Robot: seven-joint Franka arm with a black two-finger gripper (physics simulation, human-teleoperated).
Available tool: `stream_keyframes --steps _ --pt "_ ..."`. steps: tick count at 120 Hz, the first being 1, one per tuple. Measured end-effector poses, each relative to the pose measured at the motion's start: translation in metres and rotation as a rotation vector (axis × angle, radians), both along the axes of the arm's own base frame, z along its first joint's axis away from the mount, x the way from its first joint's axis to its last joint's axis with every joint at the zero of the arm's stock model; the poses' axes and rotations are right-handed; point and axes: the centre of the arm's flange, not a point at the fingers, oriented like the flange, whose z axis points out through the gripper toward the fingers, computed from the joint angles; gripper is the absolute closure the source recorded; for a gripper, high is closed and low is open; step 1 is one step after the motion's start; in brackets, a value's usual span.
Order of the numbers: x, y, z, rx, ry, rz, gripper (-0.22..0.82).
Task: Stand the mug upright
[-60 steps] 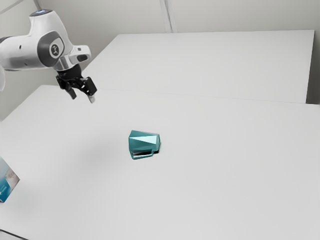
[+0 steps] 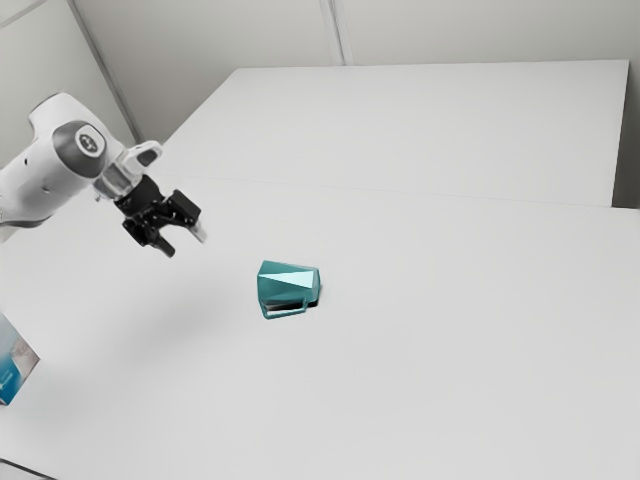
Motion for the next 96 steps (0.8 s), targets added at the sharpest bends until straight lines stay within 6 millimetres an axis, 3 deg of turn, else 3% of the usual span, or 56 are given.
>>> stream_keyframes --steps 8,26,54,96 --pt "0.002 -0.003 -0.014 -0.055 0.002 0.019 0.0" --pt "0.006 -0.038 -0.047 -0.168 0.019 0.012 0.0" --pt "0.01 -0.045 -0.092 -0.258 0.039 0.039 0.0" --pt "0.013 -0.054 -0.122 -0.34 0.005 0.035 0.0"
